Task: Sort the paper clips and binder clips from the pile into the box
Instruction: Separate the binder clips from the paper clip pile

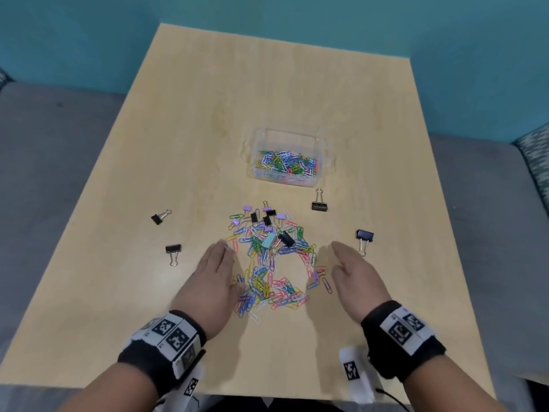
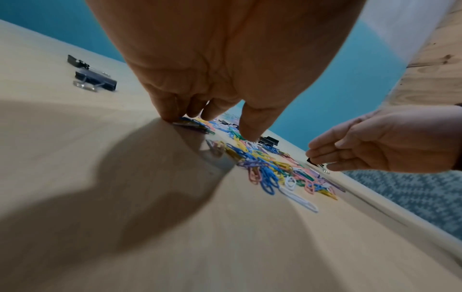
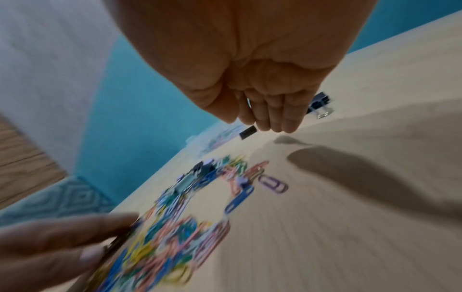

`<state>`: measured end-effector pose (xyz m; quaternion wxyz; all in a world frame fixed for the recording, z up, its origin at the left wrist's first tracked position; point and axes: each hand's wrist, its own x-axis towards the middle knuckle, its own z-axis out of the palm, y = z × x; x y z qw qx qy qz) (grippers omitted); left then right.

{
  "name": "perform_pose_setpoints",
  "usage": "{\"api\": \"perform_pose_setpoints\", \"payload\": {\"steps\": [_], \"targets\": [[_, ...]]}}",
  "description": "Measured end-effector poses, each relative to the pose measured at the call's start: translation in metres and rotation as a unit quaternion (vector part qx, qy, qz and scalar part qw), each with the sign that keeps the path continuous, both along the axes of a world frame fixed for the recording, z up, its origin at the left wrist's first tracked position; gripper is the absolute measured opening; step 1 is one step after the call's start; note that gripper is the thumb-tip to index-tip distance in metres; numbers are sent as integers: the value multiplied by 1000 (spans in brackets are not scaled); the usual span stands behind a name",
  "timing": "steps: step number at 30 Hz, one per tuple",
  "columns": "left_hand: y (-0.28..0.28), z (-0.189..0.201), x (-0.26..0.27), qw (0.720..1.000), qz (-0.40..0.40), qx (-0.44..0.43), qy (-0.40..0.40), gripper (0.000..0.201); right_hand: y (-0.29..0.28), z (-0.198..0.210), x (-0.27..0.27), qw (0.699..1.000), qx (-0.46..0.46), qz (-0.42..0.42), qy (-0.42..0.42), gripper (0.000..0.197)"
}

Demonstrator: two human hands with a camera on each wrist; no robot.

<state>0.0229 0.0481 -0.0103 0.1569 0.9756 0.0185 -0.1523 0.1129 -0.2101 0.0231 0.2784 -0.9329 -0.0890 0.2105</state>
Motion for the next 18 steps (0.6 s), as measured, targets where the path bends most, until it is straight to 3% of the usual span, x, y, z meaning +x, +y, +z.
{"api": "perform_pose_setpoints", "payload": {"steps": [2,5,11,18], "targets": [[1,0,1,999,-27,19,-6,70,-6,2,7,999,-11,-35,11,49],[-4,-1,0,999,-34,-12,-11,65,-11,1,7,999,-38,-20,6,48],[-15,1,-15,996,-87,2,1,68,-16,-12,-28,969,-136,187,-90,57],[-20,2,-30,994,-103,22,17,65,-7,-13,-22,938,-210,228,-157,49]]}}
